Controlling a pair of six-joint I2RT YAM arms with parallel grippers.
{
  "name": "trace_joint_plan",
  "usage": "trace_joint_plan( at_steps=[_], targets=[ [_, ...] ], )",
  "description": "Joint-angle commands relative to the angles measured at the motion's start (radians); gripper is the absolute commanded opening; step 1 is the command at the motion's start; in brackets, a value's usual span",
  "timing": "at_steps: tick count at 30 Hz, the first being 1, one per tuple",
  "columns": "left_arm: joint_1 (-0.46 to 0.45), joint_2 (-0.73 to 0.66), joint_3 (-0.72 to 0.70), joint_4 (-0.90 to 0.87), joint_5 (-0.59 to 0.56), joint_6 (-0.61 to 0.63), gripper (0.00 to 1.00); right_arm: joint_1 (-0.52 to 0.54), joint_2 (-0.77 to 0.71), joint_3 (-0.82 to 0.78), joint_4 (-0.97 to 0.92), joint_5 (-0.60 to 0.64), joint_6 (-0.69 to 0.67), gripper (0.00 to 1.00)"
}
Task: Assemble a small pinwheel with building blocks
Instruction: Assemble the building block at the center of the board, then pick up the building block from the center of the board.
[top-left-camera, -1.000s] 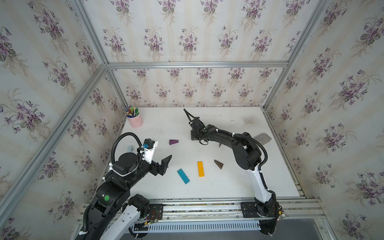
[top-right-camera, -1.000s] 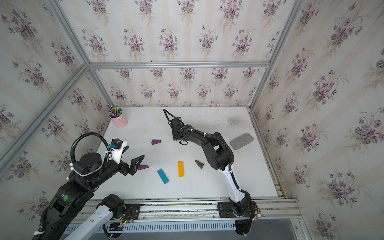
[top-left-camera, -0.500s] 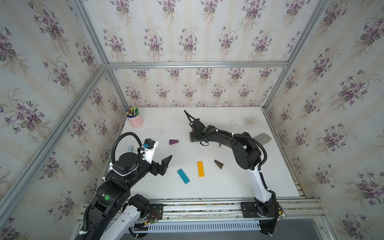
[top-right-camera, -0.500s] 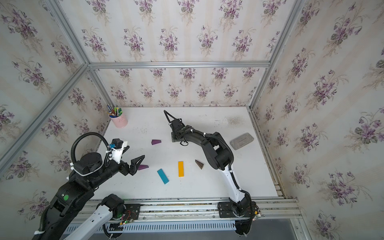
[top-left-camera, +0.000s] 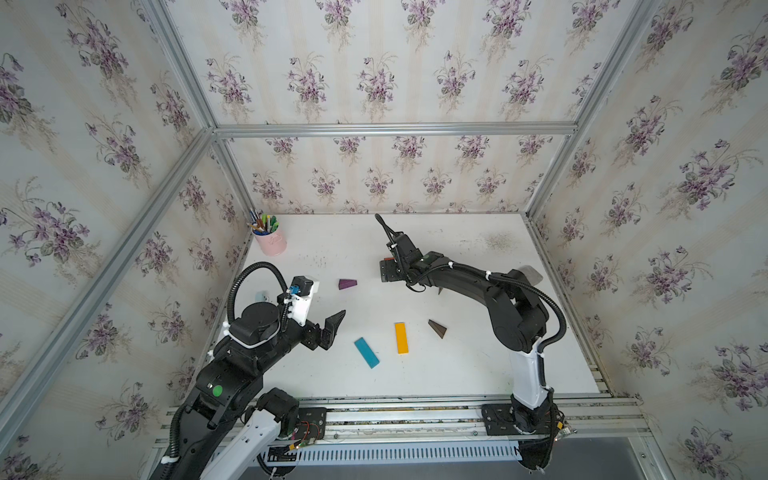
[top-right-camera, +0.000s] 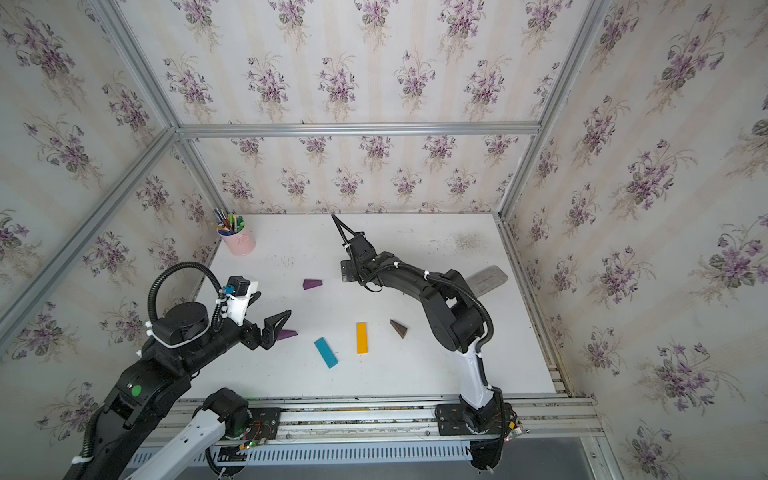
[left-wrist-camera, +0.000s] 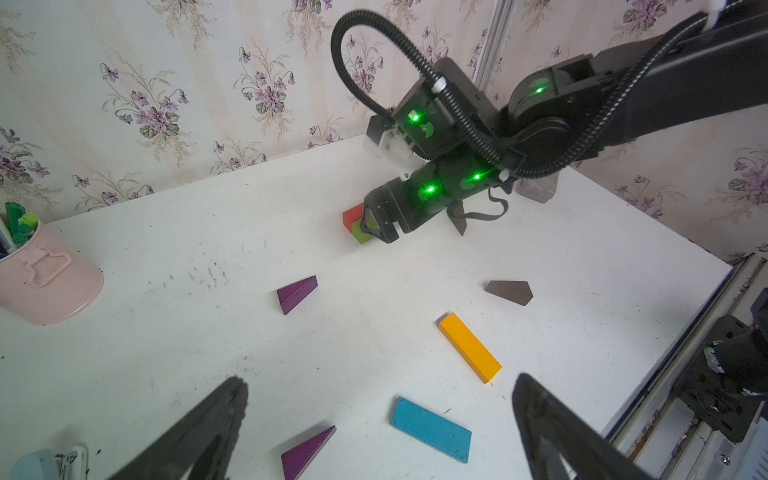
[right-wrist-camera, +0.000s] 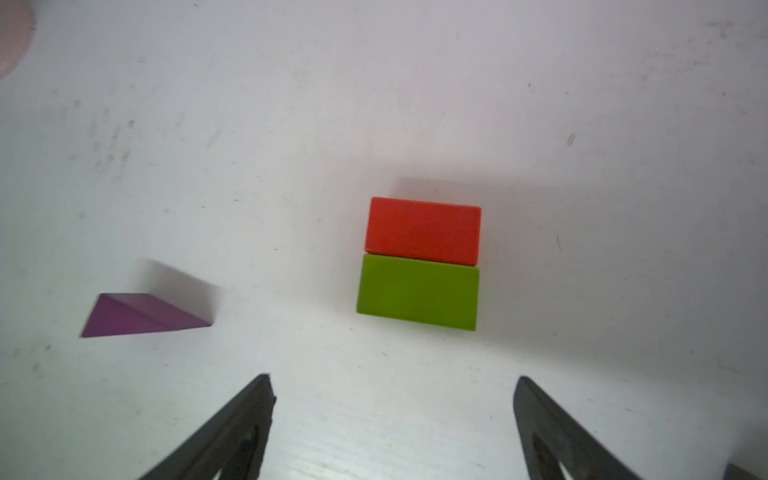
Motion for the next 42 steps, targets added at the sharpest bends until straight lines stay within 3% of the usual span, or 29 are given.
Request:
trace_joint_plan(
  at_steps=[1,7,14,21,25,29,35,39,42],
  targets=[
    [0.001,0.012,-0.007,0.007,-0.045,0.014,1.0,0.001,-0.083,-0.047,0.068,-0.047,-0.039,0.91],
    [0.001,0.129,-0.003,0.038,-0.02,0.06,1.0,-0.015,-0.294,-0.224,0.119,-0.119,-0.133,0.9],
    [0.0,0.359,0.099,0.036,-0.163,0.071,1.0,-0.104,-0.471,-0.37,0.092,-0.168,-0.145,0.89],
    [-0.012,0.645,0.227,-0.023,-0.188,0.362,0.92,-0.112,-0.636,-0.598,0.208,-0.248,-0.228,0.9],
    [-0.003,0.767,0.283,-0.002,-0.218,0.535,0.86,-0.112,-0.658,-0.638,0.234,-0.249,-0.263,0.9],
    [0.027,0.855,0.283,0.003,-0.169,0.765,0.71,-0.112,-0.692,-0.681,0.286,-0.339,-0.268,0.89],
    [0.156,1.023,0.338,0.033,-0.03,0.823,0.58,-0.112,-0.803,-0.835,0.474,-0.41,-0.255,0.89],
    [0.176,1.143,0.392,0.034,-0.023,0.868,0.56,-0.112,-0.868,-0.899,0.55,-0.404,-0.25,0.9],
    [0.177,1.225,0.435,0.032,-0.018,0.871,0.47,-0.112,-0.895,-0.924,0.581,-0.421,-0.25,0.91]
  ],
)
